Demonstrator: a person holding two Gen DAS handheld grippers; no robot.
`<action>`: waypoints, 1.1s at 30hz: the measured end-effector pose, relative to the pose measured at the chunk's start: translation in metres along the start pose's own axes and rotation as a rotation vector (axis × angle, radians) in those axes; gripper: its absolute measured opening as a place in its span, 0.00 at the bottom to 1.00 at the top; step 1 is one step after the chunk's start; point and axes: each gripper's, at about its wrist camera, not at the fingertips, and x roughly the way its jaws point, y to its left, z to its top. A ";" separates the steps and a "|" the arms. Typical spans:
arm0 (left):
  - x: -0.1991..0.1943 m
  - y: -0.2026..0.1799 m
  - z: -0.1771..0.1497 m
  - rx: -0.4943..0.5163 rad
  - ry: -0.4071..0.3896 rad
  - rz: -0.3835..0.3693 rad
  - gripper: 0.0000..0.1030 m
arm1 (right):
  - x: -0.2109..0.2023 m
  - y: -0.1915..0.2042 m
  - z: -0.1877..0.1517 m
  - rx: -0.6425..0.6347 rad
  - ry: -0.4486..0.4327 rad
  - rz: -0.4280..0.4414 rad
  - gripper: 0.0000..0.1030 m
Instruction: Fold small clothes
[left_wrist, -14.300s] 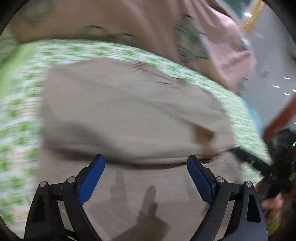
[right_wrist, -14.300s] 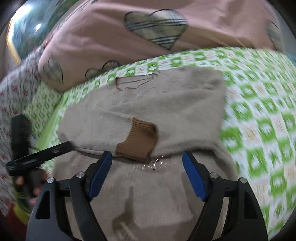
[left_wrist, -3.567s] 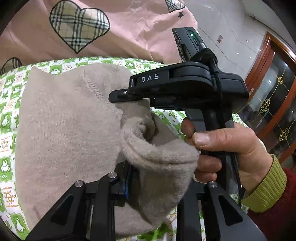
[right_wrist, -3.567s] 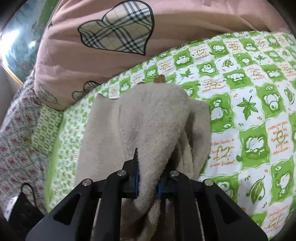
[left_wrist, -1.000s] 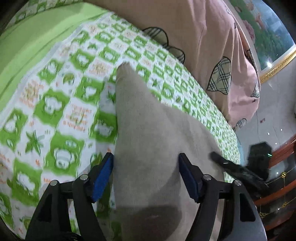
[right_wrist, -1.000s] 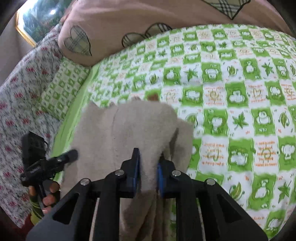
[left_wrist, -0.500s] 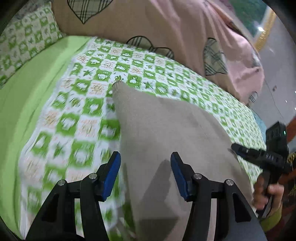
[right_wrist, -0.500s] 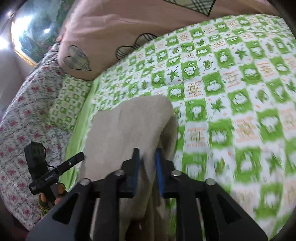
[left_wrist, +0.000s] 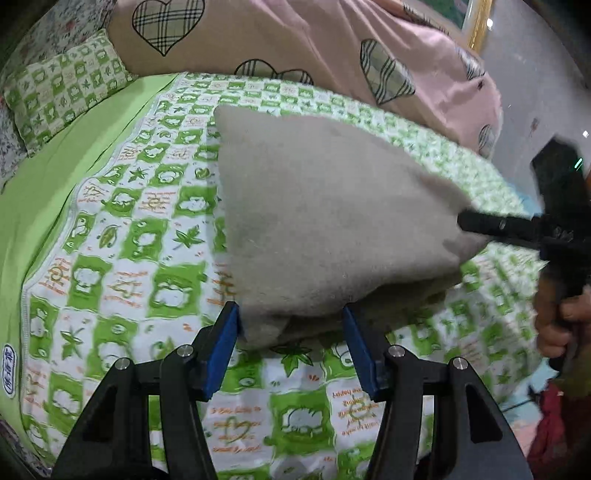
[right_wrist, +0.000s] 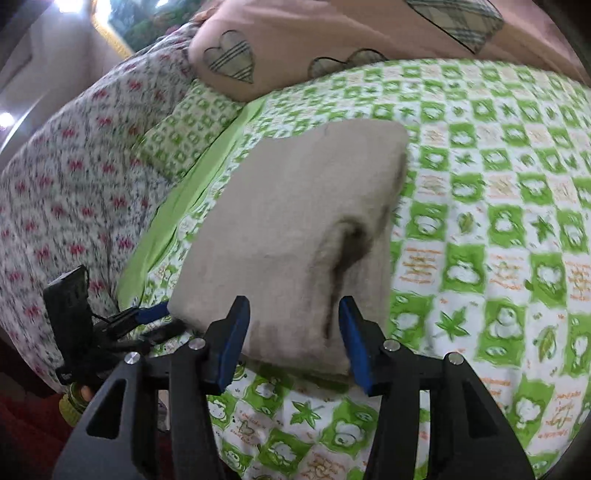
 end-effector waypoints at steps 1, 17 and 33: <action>0.005 -0.004 0.000 0.007 -0.006 0.022 0.60 | 0.002 0.003 0.000 -0.009 0.005 0.002 0.24; -0.007 0.032 -0.001 -0.180 -0.095 0.272 0.48 | -0.015 -0.007 -0.004 0.045 -0.049 0.005 0.07; 0.002 0.038 -0.010 -0.195 0.013 0.152 0.49 | 0.025 -0.043 -0.026 0.117 0.073 -0.156 0.08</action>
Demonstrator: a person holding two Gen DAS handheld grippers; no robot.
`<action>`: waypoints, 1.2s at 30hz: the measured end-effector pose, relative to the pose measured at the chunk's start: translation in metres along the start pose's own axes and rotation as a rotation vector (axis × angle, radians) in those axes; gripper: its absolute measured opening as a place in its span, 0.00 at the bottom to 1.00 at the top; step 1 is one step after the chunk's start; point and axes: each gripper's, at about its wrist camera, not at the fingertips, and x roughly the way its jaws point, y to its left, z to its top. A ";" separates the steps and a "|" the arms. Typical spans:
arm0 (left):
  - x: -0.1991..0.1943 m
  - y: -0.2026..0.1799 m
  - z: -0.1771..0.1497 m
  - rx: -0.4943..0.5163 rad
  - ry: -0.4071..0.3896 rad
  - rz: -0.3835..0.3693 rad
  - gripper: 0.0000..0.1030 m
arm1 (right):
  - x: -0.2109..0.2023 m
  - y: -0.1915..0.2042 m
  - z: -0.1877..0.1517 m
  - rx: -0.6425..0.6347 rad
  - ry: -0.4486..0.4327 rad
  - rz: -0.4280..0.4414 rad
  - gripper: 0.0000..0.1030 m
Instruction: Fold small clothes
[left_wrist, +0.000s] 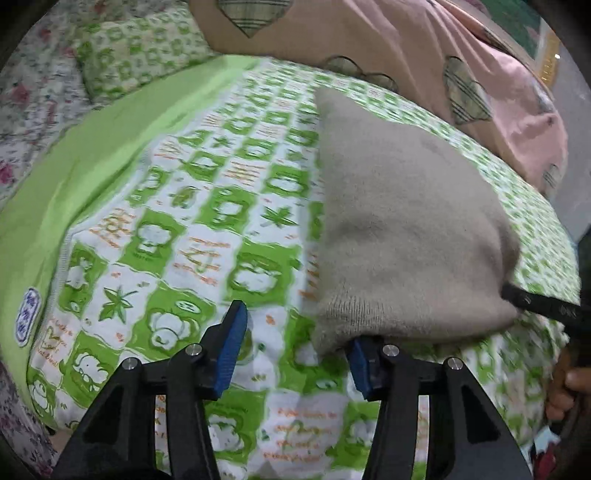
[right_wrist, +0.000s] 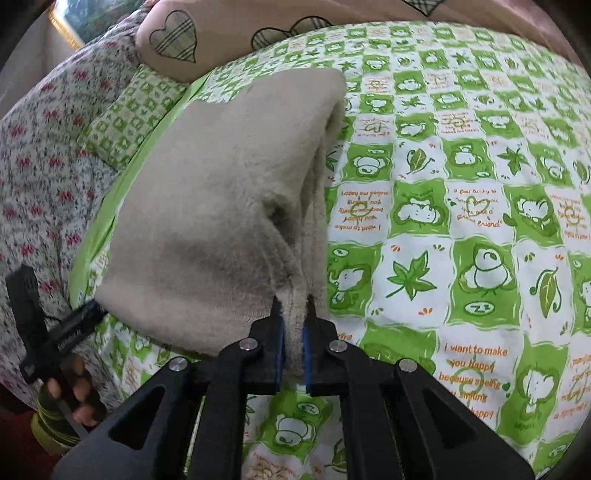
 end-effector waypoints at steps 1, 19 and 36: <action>-0.005 0.002 0.000 0.008 0.007 -0.028 0.48 | -0.002 -0.001 -0.002 0.014 0.005 0.011 0.08; -0.002 -0.045 0.026 0.154 0.027 -0.328 0.49 | 0.022 -0.013 0.106 0.184 -0.085 0.126 0.29; -0.007 -0.053 0.029 0.175 0.043 -0.299 0.57 | -0.020 -0.003 0.097 0.081 -0.195 0.021 0.15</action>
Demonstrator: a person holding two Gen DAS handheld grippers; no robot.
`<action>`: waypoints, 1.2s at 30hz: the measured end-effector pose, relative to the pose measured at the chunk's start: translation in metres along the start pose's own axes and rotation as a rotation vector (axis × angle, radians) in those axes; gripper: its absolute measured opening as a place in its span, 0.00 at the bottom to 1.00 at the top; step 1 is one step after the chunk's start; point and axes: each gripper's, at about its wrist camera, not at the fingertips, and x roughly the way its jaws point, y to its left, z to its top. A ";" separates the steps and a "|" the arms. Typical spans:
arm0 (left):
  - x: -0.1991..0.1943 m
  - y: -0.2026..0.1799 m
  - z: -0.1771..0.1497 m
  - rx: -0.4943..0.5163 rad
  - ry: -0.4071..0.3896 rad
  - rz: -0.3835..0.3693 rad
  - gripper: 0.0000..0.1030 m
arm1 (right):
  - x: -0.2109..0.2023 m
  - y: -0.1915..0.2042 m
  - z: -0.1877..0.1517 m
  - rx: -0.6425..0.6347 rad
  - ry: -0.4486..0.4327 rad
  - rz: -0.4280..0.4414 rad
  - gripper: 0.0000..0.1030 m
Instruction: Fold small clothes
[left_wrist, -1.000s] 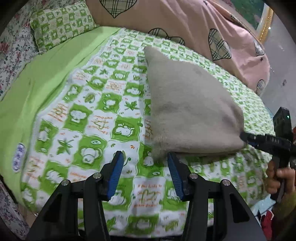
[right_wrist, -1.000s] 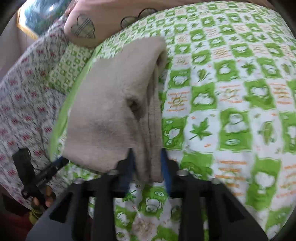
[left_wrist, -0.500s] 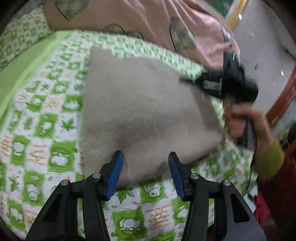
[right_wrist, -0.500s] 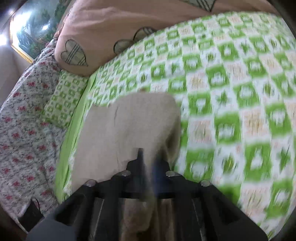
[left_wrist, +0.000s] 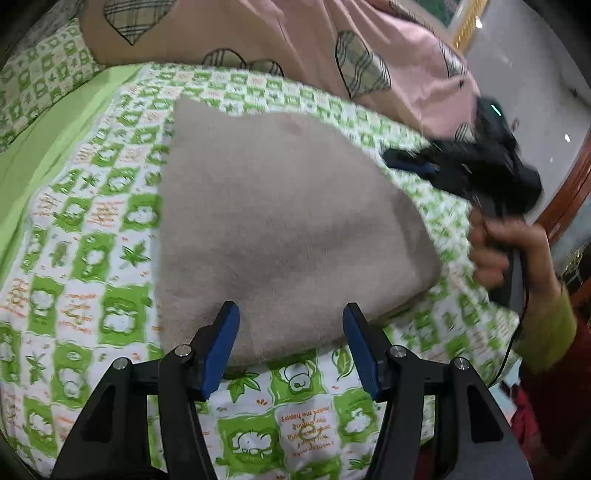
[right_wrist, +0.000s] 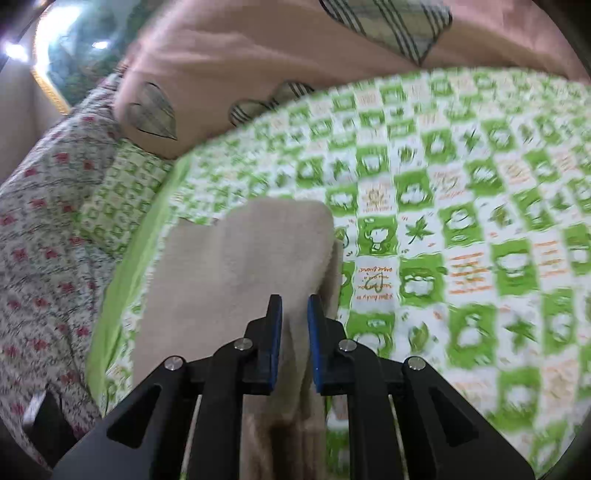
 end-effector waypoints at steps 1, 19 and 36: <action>-0.007 0.002 0.003 -0.007 -0.020 0.002 0.57 | -0.012 0.003 -0.005 -0.006 -0.014 0.027 0.15; 0.008 0.059 0.008 -0.138 0.021 0.220 0.60 | -0.019 0.023 -0.081 -0.045 0.075 0.001 0.08; 0.010 0.045 0.001 -0.128 0.083 0.270 0.60 | -0.001 0.010 -0.102 -0.098 0.160 -0.144 0.07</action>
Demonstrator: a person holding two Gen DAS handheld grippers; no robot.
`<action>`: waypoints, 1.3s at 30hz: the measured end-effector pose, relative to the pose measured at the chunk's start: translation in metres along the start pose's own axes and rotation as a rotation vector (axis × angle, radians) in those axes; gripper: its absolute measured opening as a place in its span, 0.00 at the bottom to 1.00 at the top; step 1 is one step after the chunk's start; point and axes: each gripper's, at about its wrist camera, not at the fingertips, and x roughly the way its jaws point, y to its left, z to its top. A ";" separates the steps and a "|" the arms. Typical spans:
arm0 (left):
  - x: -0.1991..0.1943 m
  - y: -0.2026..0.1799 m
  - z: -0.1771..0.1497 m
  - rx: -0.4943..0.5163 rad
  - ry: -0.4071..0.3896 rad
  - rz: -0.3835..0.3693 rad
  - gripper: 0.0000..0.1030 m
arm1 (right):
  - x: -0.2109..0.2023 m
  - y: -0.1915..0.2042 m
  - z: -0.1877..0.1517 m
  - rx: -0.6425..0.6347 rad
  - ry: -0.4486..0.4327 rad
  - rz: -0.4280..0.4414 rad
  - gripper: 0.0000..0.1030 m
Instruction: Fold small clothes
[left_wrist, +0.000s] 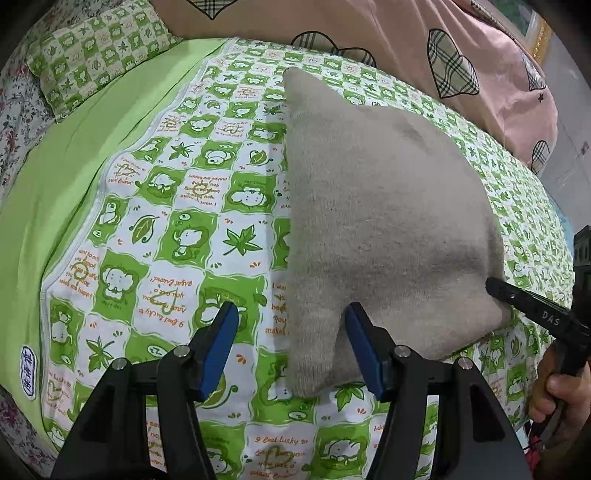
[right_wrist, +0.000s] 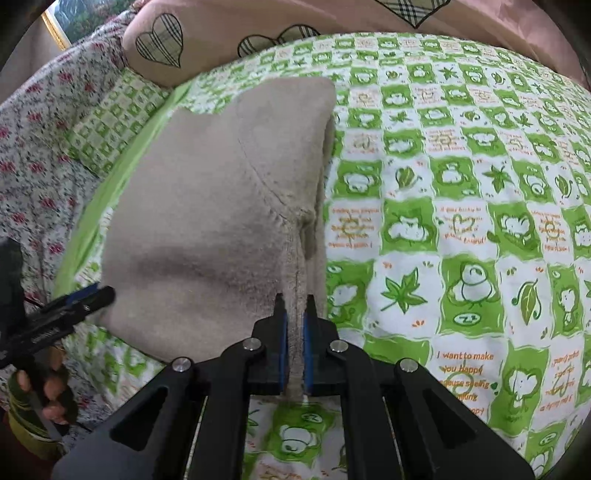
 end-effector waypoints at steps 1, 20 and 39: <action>0.001 -0.001 -0.001 0.004 0.003 0.003 0.60 | 0.001 -0.002 -0.002 0.004 0.002 0.002 0.07; -0.018 0.003 0.006 0.028 -0.036 0.009 0.62 | -0.009 -0.007 0.000 0.060 0.016 -0.001 0.17; 0.074 0.012 0.161 -0.087 0.090 -0.295 0.68 | 0.019 -0.018 0.130 0.190 -0.089 0.094 0.61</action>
